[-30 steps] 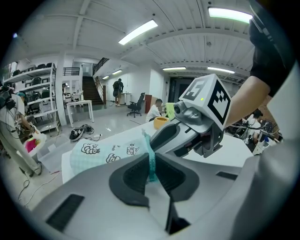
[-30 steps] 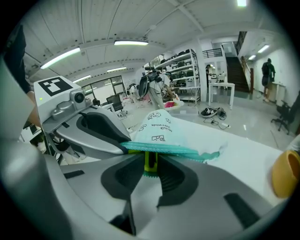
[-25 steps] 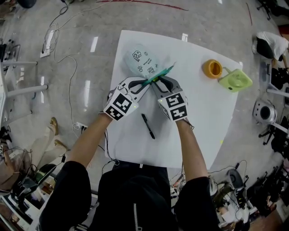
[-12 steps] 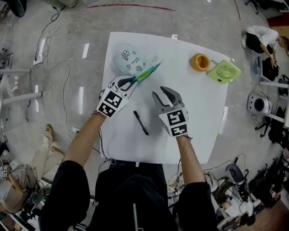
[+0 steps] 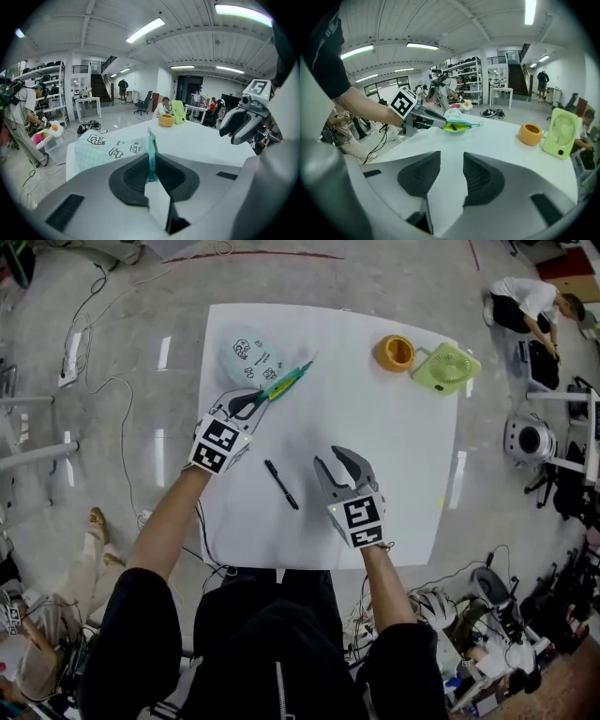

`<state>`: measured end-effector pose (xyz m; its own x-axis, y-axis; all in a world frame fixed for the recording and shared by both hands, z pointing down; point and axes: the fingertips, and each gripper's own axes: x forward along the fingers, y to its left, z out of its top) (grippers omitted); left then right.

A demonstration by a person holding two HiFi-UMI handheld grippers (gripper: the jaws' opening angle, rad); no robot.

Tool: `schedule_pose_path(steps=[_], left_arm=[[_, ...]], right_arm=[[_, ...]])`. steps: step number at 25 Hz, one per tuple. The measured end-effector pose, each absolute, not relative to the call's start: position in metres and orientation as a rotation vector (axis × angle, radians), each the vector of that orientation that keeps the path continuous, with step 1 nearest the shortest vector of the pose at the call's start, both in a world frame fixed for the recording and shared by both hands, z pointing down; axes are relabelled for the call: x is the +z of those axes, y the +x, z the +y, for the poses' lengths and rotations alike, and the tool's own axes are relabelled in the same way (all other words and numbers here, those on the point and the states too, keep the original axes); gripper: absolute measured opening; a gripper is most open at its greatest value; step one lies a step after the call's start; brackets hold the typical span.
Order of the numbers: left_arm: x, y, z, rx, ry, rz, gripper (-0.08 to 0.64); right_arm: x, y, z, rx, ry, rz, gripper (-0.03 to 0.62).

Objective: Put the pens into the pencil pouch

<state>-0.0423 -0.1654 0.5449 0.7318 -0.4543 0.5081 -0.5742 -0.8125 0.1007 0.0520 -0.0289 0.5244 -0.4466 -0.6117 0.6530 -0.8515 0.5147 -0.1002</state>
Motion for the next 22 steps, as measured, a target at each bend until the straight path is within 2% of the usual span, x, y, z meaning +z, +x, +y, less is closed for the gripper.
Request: schedule_pose_path(steps=[22], left_arm=[[0.560, -0.041, -0.165, 0.710, 2.681, -0.768, 0.055]], right_arm=[[0.607, -0.005, 0.105, 0.725, 0.980, -2.087, 0.161]])
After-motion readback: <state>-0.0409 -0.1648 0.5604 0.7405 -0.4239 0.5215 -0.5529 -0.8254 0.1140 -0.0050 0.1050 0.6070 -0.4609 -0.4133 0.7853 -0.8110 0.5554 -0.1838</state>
